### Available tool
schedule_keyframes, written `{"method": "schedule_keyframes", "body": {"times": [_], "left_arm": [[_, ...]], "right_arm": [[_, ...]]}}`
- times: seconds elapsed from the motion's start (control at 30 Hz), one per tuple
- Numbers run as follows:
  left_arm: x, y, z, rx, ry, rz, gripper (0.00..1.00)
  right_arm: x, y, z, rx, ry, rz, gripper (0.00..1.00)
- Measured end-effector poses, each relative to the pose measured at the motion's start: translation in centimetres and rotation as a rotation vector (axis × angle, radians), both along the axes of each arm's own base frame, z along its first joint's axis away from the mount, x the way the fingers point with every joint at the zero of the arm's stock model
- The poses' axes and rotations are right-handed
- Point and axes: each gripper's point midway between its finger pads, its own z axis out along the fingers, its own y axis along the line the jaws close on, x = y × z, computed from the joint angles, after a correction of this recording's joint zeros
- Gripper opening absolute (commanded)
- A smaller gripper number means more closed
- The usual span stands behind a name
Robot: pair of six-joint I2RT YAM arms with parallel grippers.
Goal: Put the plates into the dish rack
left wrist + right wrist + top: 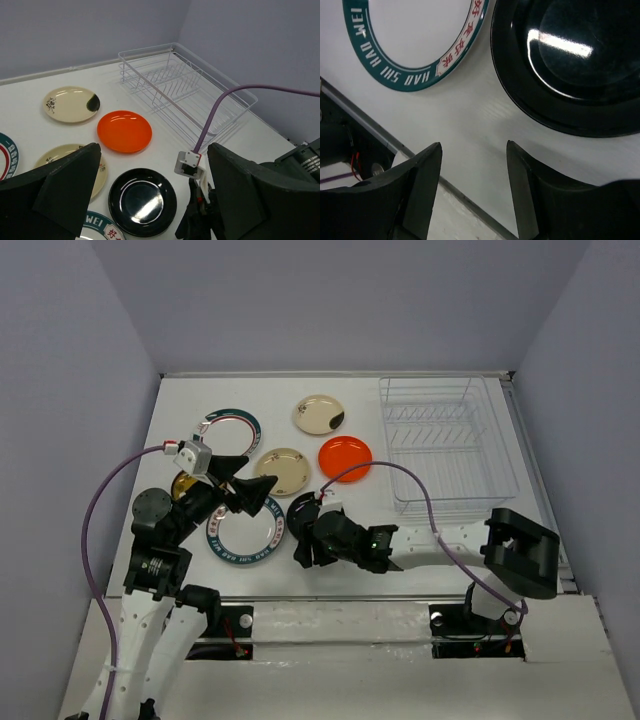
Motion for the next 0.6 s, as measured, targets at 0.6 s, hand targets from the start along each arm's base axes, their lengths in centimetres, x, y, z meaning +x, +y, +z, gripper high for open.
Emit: {"method": "schedule_keyframes", "body": {"times": [0.6], "left_arm": [[0.4, 0.5, 0.0, -0.009, 0.011, 0.045, 0.99]], "right_arm": [[3.3, 6.1, -2.0, 0.19, 0.145, -0.278, 0.55]]}}
